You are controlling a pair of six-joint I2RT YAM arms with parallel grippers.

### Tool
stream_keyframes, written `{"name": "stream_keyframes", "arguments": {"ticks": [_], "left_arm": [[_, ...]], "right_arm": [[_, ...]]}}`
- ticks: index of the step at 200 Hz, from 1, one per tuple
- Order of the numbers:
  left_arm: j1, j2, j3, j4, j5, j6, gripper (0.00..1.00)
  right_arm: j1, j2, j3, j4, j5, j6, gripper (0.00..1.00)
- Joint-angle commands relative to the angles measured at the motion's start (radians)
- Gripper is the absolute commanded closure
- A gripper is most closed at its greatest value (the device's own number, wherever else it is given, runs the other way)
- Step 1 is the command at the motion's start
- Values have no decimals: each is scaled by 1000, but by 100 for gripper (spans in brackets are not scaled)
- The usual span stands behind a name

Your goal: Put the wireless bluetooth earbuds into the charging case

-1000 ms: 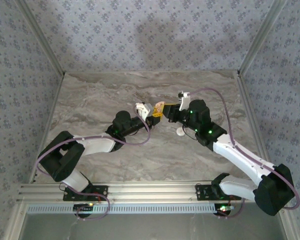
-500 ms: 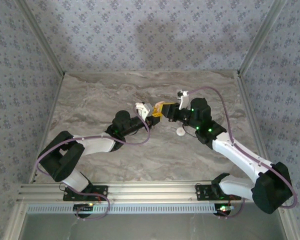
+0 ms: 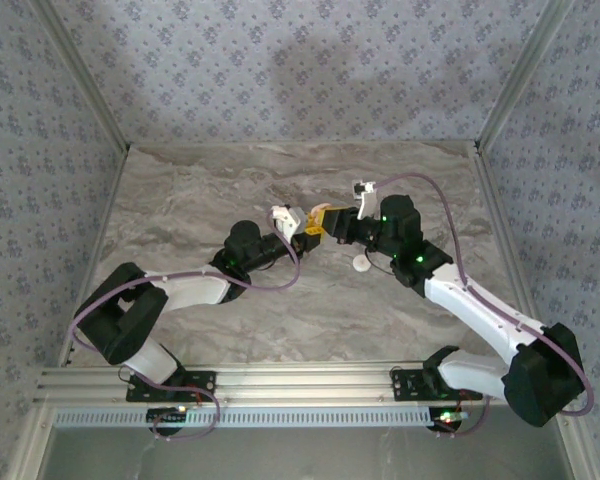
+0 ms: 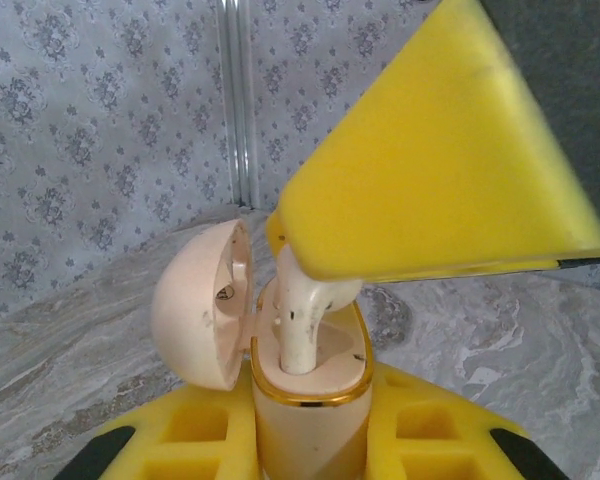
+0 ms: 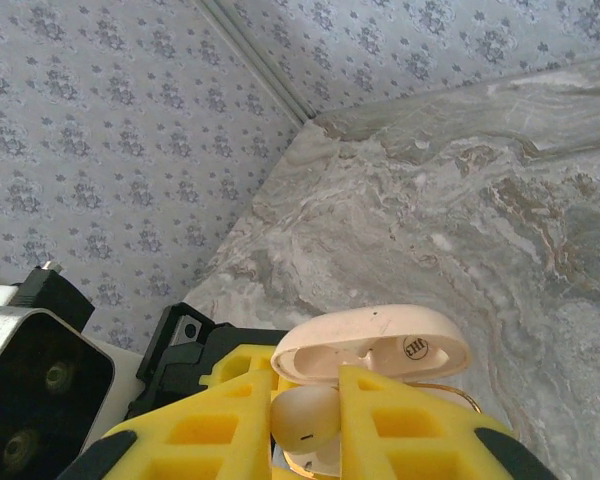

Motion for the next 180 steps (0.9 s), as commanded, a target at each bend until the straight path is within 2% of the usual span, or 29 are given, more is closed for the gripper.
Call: {"name": "stream_keyframes", "arguments": {"ticks": [1,28,127,180], "left_arm": [[-5,-50,40,83,45,29,84],[-5,-52,43,83,59,28,84],[-5,-56,46,73,65,26,84],[-5,-61,43,65,67,29,84]], "right_arm": [[-8,17,19,-138,-39,9,75],[-15,19,40,-189,-32,-7,69],[-12,3,93,-266,26,-61,56],[-9,-22,117,-269,42,-95,52]]}}
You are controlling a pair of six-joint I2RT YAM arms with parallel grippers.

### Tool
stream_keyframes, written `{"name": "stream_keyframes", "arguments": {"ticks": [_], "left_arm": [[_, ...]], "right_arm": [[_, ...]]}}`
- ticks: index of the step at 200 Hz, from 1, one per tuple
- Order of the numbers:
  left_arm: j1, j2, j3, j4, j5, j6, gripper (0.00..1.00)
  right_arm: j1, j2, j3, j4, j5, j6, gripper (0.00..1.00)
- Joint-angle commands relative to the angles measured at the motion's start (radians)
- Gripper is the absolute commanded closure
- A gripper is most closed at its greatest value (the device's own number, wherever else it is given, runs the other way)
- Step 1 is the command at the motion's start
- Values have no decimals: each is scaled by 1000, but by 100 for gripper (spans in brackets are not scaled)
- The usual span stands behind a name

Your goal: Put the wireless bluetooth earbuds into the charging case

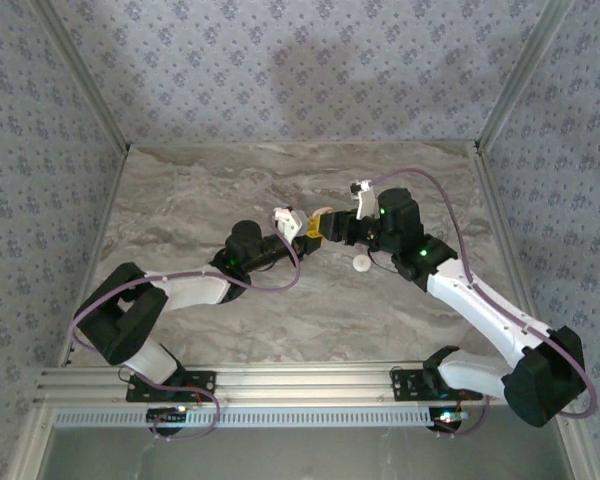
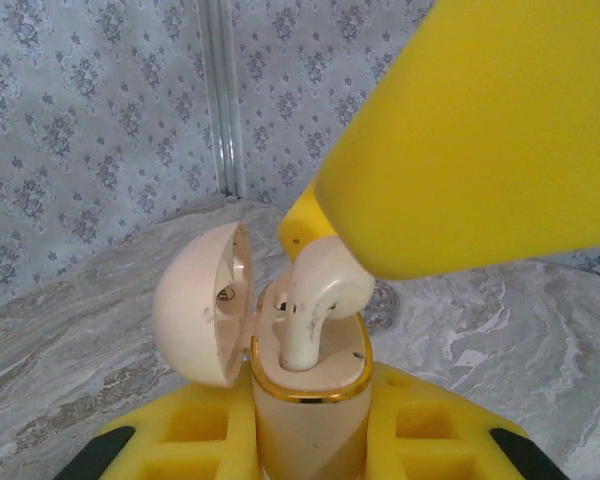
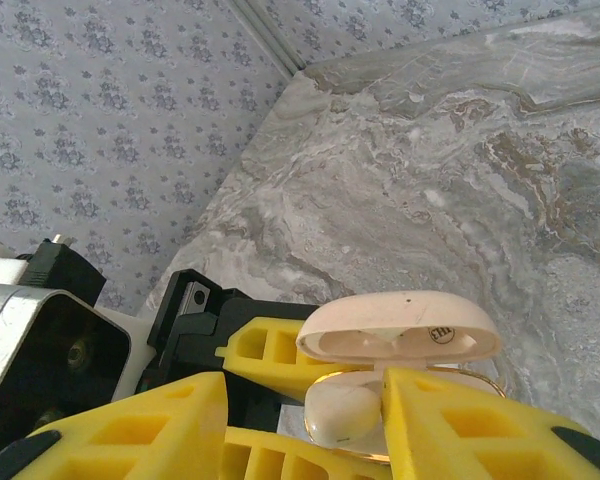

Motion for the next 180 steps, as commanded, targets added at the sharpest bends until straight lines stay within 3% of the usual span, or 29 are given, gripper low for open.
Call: {"name": "stream_keyframes", "arguments": {"ticks": [1,71,108,158,180], "left_arm": [[-5,-59,41,92,37,15,84],[-5,-64,38,86,43,18,84],[2,-76,39,58,127,18,84],[10,-112,65,-76,292,52,84],[12,-137,84,-195,329,102,84]], "right_arm": [[-5,-19,25,-62,65,-37,52],[-4,-68,33,-28,58,-79,47],[-61,-108,77,-106,-2,-142,40],[-184,20,214,-350,-340,-272,33],[-210,60,235,-365,-465,-309,32]]}}
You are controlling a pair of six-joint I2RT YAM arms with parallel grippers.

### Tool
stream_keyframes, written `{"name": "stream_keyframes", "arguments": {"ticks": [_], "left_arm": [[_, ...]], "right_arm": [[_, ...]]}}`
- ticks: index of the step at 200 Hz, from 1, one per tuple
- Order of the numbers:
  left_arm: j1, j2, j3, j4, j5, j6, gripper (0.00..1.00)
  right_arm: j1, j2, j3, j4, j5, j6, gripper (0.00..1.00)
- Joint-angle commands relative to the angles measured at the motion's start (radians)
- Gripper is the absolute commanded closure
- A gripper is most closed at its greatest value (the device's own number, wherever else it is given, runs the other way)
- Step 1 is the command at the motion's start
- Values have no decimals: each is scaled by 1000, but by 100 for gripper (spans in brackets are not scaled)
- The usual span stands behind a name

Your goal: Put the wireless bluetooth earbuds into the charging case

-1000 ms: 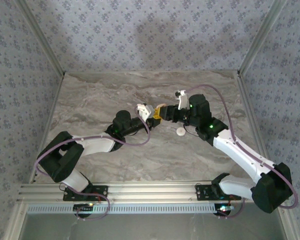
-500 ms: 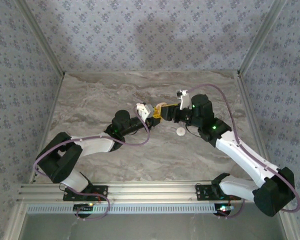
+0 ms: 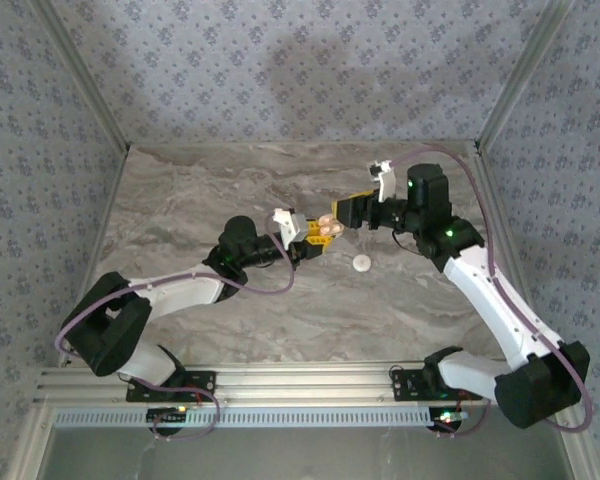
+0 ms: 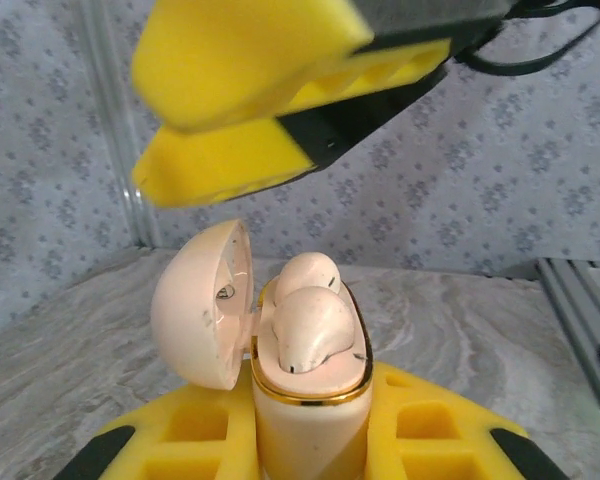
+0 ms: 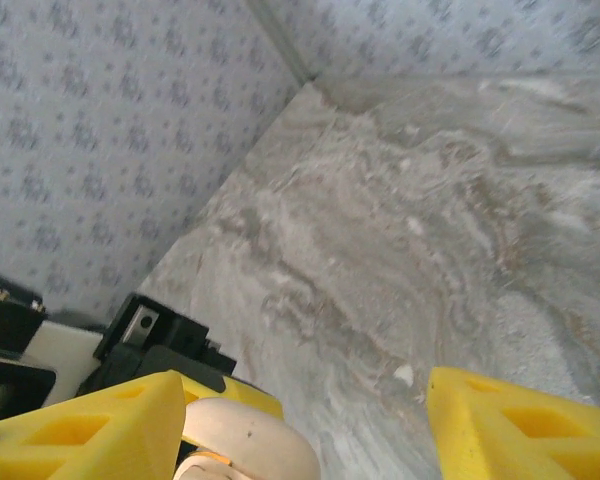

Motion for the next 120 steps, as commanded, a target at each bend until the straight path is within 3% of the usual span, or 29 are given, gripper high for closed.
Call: {"name": "stream_keyframes", "arguments": {"ticks": [1,68,120], "left_arm": [[10,-51,49,-117,97,68,84],[24,-74,56,-190,94,83,84],[54,-75,37,-172,70,14,84]], "right_arm": [[-23,43,42,-115,-220,-92,32],[-16,80,30,-28,-488,-28,36],[-34,-19,-39,-3,-518,8,45]]}}
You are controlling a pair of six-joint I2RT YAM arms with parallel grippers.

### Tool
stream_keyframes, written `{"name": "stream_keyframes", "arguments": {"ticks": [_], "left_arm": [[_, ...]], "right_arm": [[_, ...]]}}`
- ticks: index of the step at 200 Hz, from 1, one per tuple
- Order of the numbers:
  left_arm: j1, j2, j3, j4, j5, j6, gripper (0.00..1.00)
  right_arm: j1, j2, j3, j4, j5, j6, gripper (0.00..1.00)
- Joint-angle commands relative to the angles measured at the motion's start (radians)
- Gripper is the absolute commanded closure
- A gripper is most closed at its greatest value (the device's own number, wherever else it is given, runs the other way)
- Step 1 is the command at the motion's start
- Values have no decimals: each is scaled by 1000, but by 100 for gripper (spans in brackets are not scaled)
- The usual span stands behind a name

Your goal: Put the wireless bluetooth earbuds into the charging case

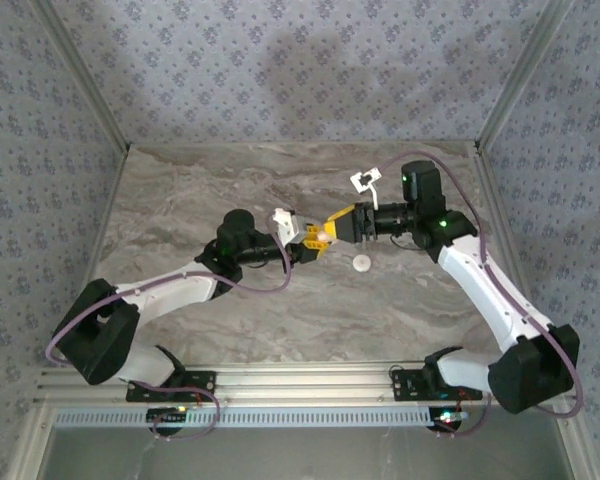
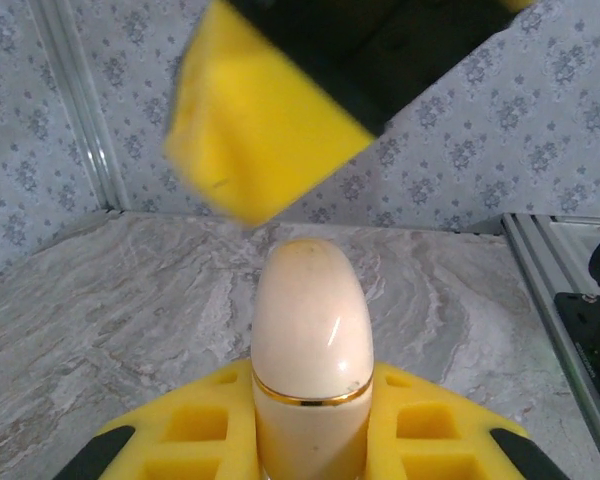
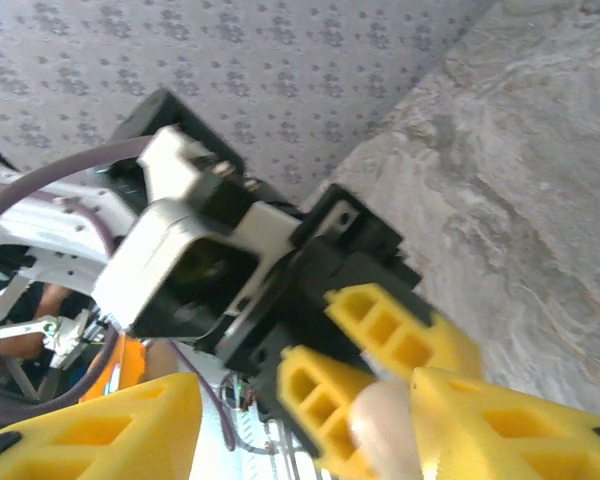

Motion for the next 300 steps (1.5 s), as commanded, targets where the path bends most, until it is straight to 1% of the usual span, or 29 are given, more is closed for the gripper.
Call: {"name": "stream_keyframes", "arguments": {"ticks": [1,12,25,32,50,64,77,101,116,147,166,186,204,217,236,248,249,250,251,252,253,255,261,263,264,265,266,280,300], "left_arm": [[16,-25,14,18,-3,-36,84],[17,-23,21,-2,-20,-49,84],[19,-12,47,-65,-53,-89,84],[22,0,72,-124,-57,-110,83],[29,46,153,-319,-73,-184,82],[38,98,224,-476,-91,-246,82],[46,155,272,-586,-69,-296,82],[49,273,366,-760,-2,-334,82],[51,345,426,-868,6,-345,82],[49,478,563,-1096,18,-296,80],[48,547,622,-1190,26,-276,78],[51,592,655,-1252,3,-263,74],[62,607,668,-1290,-52,-259,67],[77,602,666,-1302,-97,-263,58],[110,576,656,-1310,-159,-263,46],[135,556,652,-1317,-200,-265,40],[137,555,652,-1318,-203,-265,40],[139,554,652,-1320,-206,-264,39],[142,552,652,-1320,-209,-264,38],[144,550,652,-1321,-212,-263,38],[146,549,652,-1323,-216,-262,37],[150,545,653,-1324,-222,-260,35],[165,533,651,-1330,-245,-258,21],[169,530,651,-1332,-253,-258,13],[171,527,651,-1333,-256,-258,7],[175,525,651,-1334,-259,-258,7],[177,523,649,-1335,-262,-258,2],[213,482,641,-1341,-299,-247,0],[274,389,601,-1320,-396,-236,0]], "right_arm": [[-14,-62,-40,27,-48,28,45],[-24,-77,-55,18,-2,35,46],[-39,-83,-58,-40,138,41,44],[-53,-84,-61,-78,218,54,41],[-99,-75,-91,-121,391,131,41],[-130,-76,-134,-118,471,197,41],[-146,-84,-179,-92,524,244,41],[-151,-83,-229,-89,585,283,40],[-150,-81,-246,-117,625,287,40],[-150,-92,-281,-119,676,289,40],[-150,-98,-291,-111,687,288,40],[-150,-101,-296,-127,695,270,40],[-152,-104,-301,-140,717,245,40],[-161,-104,-312,-134,740,222,39],[-185,-100,-320,-108,804,157,32],[-207,-95,-326,-88,850,115,29],[-209,-95,-326,-87,854,111,28],[-211,-94,-326,-85,858,105,23],[-213,-94,-327,-84,860,102,12],[-215,-93,-327,-82,864,100,6],[-218,-93,-327,-78,870,96,3],[-223,-93,-329,-70,880,88,1],[-236,-92,-333,-57,906,66,0],[-242,-92,-337,-51,915,58,0],[-246,-92,-338,-48,921,56,0],[-249,-91,-339,-46,925,51,0],[-252,-91,-340,-42,928,47,0],[-297,-91,-366,13,986,-9,0],[-364,-98,-435,150,1068,-91,0]]}}
